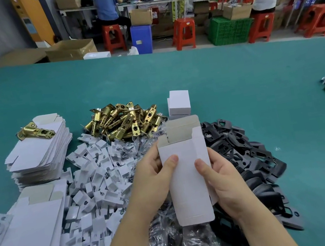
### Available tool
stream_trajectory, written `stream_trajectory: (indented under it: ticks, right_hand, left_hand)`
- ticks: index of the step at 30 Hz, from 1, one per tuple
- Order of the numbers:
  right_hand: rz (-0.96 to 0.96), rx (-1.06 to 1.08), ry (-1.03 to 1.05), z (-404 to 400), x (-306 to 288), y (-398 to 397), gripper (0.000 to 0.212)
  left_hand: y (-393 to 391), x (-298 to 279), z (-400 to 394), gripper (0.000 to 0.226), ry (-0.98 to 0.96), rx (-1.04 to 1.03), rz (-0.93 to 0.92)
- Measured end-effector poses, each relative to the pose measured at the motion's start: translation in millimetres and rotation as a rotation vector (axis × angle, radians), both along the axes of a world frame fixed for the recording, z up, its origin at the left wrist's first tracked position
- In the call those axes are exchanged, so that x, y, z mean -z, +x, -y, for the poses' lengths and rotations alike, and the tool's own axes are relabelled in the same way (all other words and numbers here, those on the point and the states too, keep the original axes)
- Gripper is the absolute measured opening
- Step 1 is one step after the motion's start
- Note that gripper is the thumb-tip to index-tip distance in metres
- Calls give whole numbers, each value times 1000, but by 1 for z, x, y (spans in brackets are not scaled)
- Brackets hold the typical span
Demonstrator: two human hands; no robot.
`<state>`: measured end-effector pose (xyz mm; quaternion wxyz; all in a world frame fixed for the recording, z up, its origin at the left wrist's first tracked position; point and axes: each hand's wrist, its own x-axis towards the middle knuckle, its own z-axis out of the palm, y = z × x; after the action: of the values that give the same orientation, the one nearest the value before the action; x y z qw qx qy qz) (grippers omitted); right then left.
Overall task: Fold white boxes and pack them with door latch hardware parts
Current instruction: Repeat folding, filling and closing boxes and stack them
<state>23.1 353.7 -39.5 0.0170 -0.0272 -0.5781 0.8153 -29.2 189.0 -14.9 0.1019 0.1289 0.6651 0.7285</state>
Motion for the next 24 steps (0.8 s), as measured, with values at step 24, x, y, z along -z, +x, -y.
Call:
stream_trajectory:
  ticks: [24]
  right_hand:
    - [-66,-15,94,-6,-12,5,30]
  left_hand:
    - [-10,1,11,40,-30,-4,-5]
